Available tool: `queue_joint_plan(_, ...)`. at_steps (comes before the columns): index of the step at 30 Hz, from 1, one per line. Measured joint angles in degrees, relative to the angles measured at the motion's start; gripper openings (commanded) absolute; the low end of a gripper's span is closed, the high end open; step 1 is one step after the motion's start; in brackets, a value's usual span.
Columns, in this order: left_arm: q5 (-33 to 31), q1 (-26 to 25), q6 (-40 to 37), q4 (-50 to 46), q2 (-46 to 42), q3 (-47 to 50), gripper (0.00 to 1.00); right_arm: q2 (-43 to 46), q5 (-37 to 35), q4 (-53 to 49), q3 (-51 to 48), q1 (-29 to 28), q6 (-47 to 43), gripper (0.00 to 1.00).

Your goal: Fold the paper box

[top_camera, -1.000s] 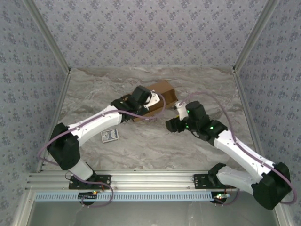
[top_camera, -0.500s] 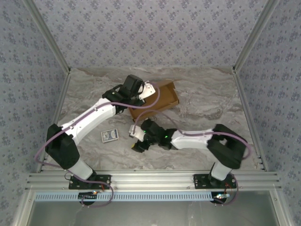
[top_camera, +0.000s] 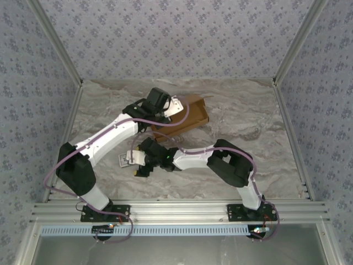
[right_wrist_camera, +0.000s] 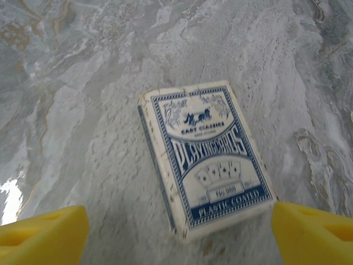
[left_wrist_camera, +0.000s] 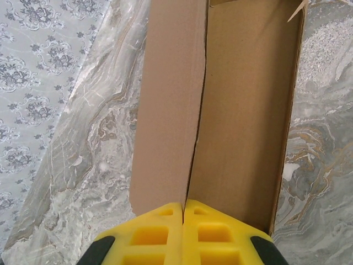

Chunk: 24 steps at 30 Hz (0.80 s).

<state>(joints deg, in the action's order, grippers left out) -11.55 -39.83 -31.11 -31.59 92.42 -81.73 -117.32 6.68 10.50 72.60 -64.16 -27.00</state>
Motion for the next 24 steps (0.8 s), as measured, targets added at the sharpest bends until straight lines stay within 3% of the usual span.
queue_joint_plan(24, 0.0, 0.1, -0.4, 0.2, 0.0, 0.0, 0.0, -13.1, 6.1, -17.5, 21.7, 3.5, -4.4, 0.9)
